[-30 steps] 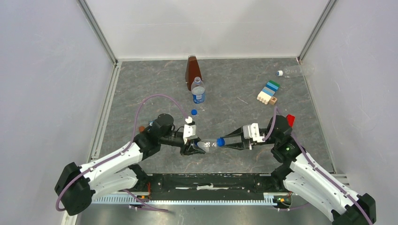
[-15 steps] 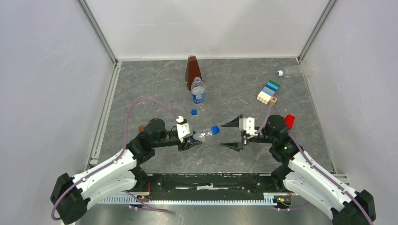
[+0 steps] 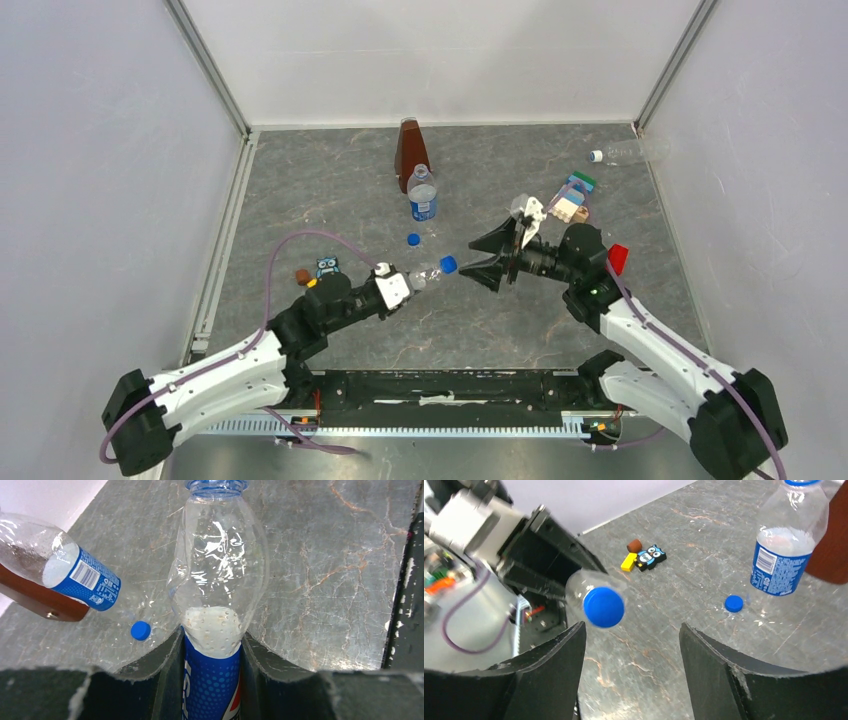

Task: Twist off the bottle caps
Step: Unscrew the bottle cap from the plastic bottle.

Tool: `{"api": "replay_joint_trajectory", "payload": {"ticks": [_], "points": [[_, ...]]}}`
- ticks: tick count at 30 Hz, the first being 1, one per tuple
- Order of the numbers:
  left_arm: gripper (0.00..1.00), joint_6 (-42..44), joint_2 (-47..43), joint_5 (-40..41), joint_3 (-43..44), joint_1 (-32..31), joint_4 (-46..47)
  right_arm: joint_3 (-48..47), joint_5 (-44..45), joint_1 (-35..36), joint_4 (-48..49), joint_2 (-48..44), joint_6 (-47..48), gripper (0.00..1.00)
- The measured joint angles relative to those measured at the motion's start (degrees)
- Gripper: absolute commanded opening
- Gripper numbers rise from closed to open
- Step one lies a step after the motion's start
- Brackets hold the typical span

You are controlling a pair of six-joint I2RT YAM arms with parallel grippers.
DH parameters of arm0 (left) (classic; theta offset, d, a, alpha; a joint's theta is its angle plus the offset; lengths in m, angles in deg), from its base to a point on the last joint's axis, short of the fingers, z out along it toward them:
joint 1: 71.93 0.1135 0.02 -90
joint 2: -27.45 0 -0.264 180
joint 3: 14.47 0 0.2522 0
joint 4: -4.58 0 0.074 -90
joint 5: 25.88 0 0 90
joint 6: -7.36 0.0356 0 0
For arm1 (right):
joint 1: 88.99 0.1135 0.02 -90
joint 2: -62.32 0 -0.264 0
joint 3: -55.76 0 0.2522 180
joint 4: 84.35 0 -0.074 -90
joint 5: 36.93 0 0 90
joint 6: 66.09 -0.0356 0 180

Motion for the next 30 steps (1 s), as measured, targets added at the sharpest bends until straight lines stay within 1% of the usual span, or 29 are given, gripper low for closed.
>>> {"api": "replay_joint_trajectory", "payload": {"ticks": [2, 5, 12, 15, 20, 23, 27, 30], "points": [[0.02, 1.3, 0.2, 3.0, 0.0, -1.9, 0.3, 0.1, -0.6, -1.4, 4.5, 2.4, -6.6, 0.72], [0.02, 2.6, 0.5, 6.3, 0.0, -3.7, 1.0, 0.2, -2.2, -2.2, 9.8, 5.3, -13.3, 0.72], [0.02, 3.8, 2.8, 9.2, -0.2, -4.6, 2.6, 0.2, -4.9, -2.2, 16.4, 9.0, -20.8, 0.71], [0.02, 3.8, 3.8, 9.3, -0.2, -5.2, 2.7, 0.2, -5.5, -2.2, 17.9, 10.0, -22.0, 0.67], [0.02, 3.9, 4.6, 9.3, -0.2, -5.9, 3.1, 0.2, -6.2, -2.2, 18.2, 11.2, -22.2, 0.67], [0.02, 3.9, 4.6, 9.3, -0.2, -5.9, 3.7, -0.2, -6.2, -2.2, 15.2, 11.6, -20.3, 0.67], [0.02, 3.9, 4.6, 9.4, -0.2, -5.9, 4.7, -0.7, -7.1, -2.2, 11.1, 11.7, -16.9, 0.64], [0.02, 4.0, 4.7, 9.3, -0.2, -5.9, 4.9, -0.7, -8.0, -2.2, 9.9, 11.3, -15.2, 0.59]]}}
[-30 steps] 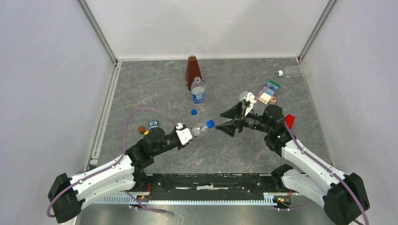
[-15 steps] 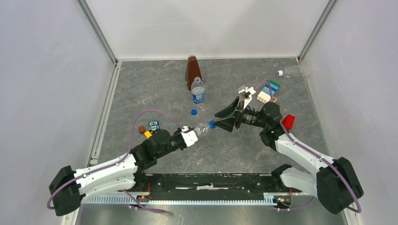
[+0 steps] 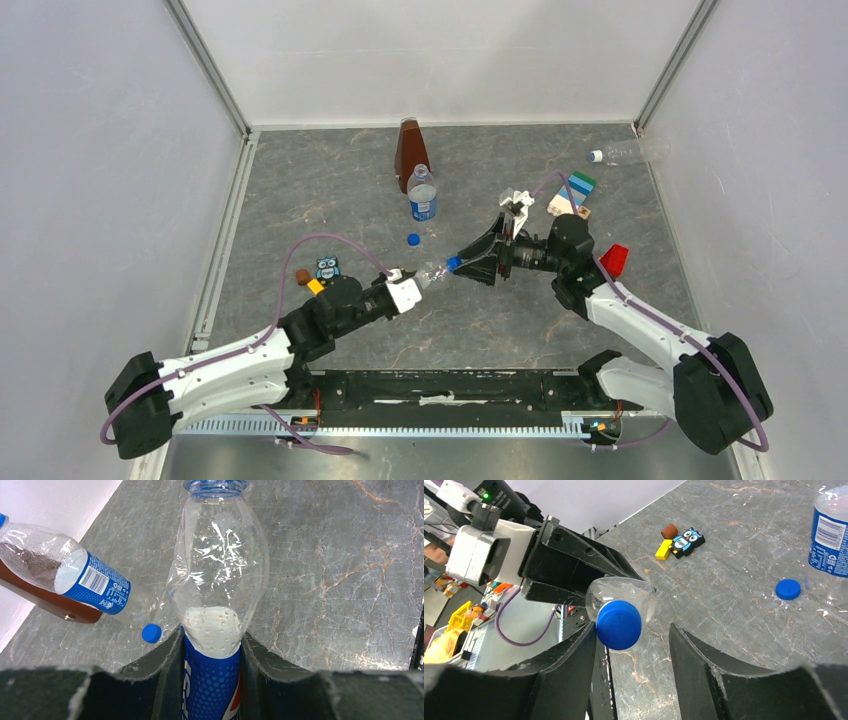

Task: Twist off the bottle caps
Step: Unscrew the bottle cap from the plastic bottle.

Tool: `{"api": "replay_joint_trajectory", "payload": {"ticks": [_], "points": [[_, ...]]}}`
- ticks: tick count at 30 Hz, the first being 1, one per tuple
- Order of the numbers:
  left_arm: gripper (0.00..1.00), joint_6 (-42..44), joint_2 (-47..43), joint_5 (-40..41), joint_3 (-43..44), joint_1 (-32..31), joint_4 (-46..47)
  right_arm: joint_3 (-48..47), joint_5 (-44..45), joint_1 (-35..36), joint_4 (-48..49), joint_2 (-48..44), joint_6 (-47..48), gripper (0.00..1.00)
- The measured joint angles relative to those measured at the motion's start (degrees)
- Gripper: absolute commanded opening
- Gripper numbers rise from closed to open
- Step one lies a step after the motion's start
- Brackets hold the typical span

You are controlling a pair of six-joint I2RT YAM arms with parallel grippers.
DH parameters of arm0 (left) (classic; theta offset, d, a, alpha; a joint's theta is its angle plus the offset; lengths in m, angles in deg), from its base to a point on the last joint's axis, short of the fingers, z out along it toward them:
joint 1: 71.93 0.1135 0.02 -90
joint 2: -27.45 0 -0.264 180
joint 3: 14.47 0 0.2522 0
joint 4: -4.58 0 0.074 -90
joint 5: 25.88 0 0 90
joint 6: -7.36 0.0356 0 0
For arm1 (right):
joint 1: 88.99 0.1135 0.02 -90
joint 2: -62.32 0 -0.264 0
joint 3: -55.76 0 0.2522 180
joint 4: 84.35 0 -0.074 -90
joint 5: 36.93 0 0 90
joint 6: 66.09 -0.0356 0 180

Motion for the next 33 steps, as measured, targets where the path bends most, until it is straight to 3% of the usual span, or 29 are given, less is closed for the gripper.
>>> {"api": "replay_joint_trajectory", "payload": {"ticks": [4, 10, 14, 16, 26, 28, 30, 33], "points": [[0.02, 0.0, 0.5, -0.4, 0.0, 0.0, 0.3, 0.0, -1.2, 0.0, 0.0, -0.8, 0.7, 0.56], [0.02, 0.0, 1.8, -1.0, 0.0, 0.0, 0.3, 0.0, -1.9, 0.0, 0.9, -1.0, 0.7, 0.43], [0.02, 0.0, 1.9, -1.6, 0.0, 0.0, 0.7, 0.0, -2.3, 0.0, 1.6, -1.0, 0.7, 0.55], [0.02, 0.0, 1.9, -1.7, 0.0, 0.0, 0.7, 0.0, -2.6, 0.0, 1.7, -1.0, 0.8, 0.55], [0.02, 0.0, 0.3, -1.6, 0.0, 0.0, 0.5, 0.0, -2.8, 0.0, 1.7, -1.0, 1.5, 0.45], [0.02, 0.0, -0.1, -1.6, 0.0, 0.0, 0.4, 0.0, -3.1, 0.0, 1.7, -1.0, 1.5, 0.38], [0.02, 0.0, -0.3, -1.6, 0.0, 0.0, 0.4, 0.0, -3.5, 0.0, 1.9, -1.0, 1.6, 0.23], [0.02, 0.0, -0.3, -1.7, 0.0, 0.0, 0.4, 0.0, -3.8, 0.0, 2.0, -1.0, 1.9, 0.13]]}}
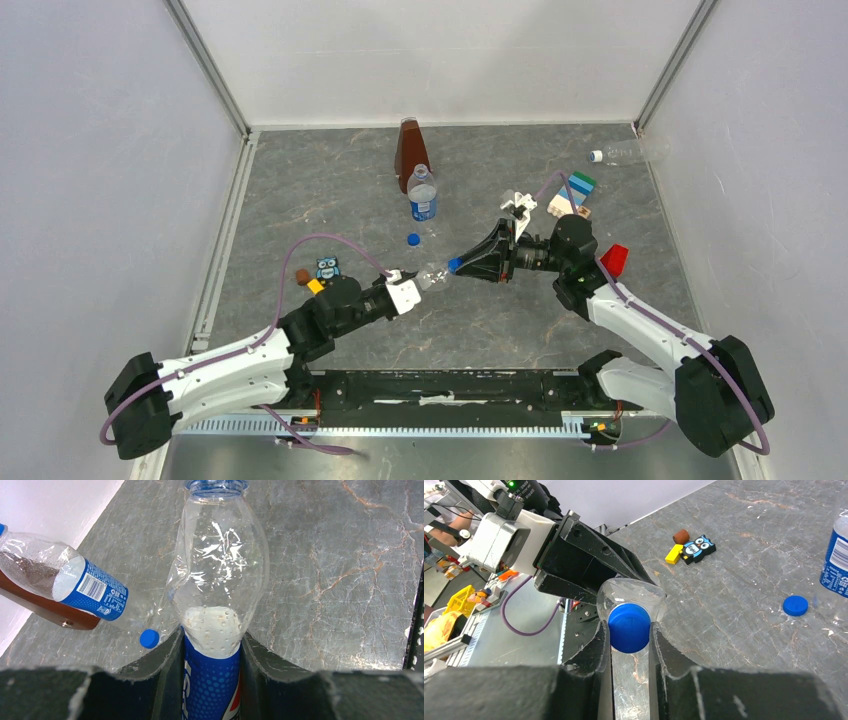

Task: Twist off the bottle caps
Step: Unscrew the bottle cap from the plastic bottle.

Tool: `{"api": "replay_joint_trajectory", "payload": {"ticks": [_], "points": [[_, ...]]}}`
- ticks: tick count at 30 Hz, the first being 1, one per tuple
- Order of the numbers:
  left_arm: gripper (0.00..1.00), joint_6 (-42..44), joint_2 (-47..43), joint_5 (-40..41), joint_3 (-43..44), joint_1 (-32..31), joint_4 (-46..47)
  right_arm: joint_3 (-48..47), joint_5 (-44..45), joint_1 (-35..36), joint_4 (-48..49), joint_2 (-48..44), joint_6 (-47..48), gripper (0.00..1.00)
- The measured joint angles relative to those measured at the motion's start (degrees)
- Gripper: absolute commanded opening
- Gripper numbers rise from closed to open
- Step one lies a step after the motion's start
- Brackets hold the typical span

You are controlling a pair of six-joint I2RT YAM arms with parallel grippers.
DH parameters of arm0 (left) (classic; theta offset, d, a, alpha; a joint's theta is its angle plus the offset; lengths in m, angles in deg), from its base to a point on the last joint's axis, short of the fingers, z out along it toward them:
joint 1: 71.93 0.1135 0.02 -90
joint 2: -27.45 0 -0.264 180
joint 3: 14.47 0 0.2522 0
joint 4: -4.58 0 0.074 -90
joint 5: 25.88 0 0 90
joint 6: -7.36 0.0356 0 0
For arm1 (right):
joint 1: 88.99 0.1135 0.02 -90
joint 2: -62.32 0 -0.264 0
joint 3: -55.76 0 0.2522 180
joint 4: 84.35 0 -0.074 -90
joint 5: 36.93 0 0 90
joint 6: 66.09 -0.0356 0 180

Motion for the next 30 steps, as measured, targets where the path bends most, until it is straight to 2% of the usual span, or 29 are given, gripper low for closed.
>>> {"api": "replay_joint_trajectory", "payload": {"ticks": [3, 5, 12, 18, 30], "points": [[0.02, 0.0, 0.0, -0.1, 0.0, 0.0, 0.0, 0.0, 0.0, 0.0, 0.0, -0.1, 0.5, 0.03], [0.02, 0.0, 0.0, -0.2, 0.0, 0.0, 0.0, 0.1, -0.2, 0.0, -0.1, -0.4, 0.9, 0.00], [0.02, -1.2, -2.4, -5.3, 0.0, 0.0, -2.1, 2.4, -3.0, 0.3, 0.5, -4.2, 6.2, 0.00], [0.03, -4.0, -2.9, -13.4, 3.4, 0.1, -9.3, 5.7, -7.3, 0.6, 0.9, -9.9, 13.6, 0.00], [0.06, -8.0, 4.9, -31.9, 10.5, 4.1, -17.1, 8.1, -11.8, 1.9, -12.0, -21.4, 34.1, 0.00]]}}
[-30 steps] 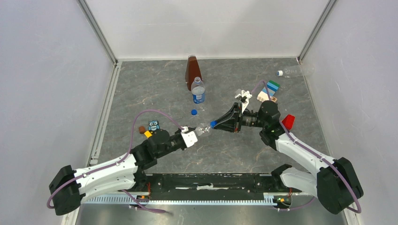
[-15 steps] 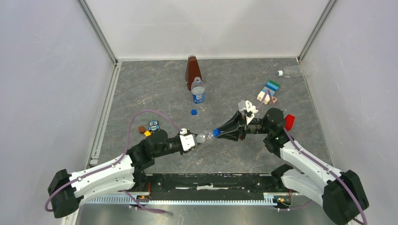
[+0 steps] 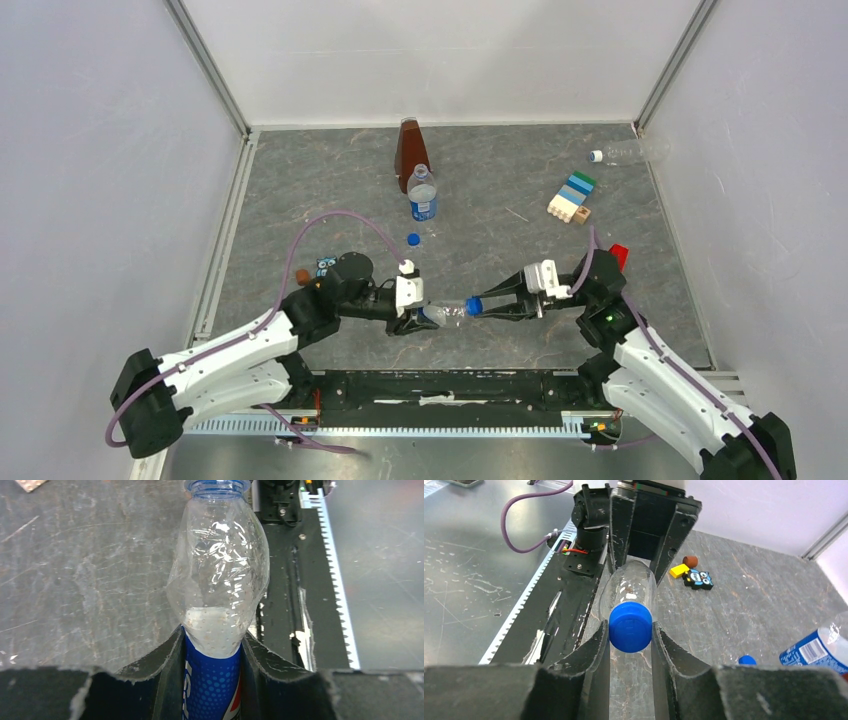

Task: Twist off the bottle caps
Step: Unscrew the bottle cap from the plastic bottle.

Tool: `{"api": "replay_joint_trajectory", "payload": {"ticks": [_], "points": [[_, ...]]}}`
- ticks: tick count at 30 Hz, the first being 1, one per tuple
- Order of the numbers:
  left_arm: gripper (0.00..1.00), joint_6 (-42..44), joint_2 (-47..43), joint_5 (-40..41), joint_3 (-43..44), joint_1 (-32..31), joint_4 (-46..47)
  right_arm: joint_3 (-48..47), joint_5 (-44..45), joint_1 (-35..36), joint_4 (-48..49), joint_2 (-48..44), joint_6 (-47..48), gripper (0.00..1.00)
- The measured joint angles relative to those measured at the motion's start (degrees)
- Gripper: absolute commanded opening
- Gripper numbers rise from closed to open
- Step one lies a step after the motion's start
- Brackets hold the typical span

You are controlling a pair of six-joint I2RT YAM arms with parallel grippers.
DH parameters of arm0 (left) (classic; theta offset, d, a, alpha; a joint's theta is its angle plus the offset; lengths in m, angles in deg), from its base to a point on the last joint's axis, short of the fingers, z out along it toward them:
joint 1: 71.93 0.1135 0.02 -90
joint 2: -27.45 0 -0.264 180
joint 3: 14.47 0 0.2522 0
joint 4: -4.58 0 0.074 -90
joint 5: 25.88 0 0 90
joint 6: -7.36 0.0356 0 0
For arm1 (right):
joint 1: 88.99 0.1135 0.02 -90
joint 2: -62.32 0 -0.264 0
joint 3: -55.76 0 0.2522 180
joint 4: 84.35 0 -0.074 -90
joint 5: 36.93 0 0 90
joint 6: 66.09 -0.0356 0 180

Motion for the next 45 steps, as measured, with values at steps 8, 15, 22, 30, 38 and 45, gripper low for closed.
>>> {"api": "replay_joint_trajectory", "payload": {"ticks": [8, 15, 22, 30, 38, 45], "points": [[0.03, -2.2, 0.7, -4.0, 0.8, 1.8, -2.3, 0.0, -0.8, 0.8, -1.0, 0.3, 3.9, 0.51], [0.03, -1.8, -2.2, 7.9, -1.5, 1.7, 5.8, -0.2, 8.7, 0.9, -3.3, 4.3, 1.0, 0.75], [0.02, 0.3, -4.1, 17.8, -6.1, 1.7, 10.8, -2.6, 15.6, 0.8, -4.7, 7.3, -3.5, 0.75], [0.02, 2.9, -4.1, 25.8, -6.9, 0.2, 12.9, -6.6, 21.3, 0.5, 1.5, 10.7, -20.0, 0.76], [0.02, 5.2, -3.5, 30.0, -7.4, -1.5, 13.7, -7.5, 22.7, 0.3, 8.5, 14.4, -32.2, 0.69], [0.02, 5.4, -3.2, 30.6, -7.4, -1.9, 13.7, -7.5, 22.4, 0.3, 10.9, 18.0, -36.1, 0.54]]}}
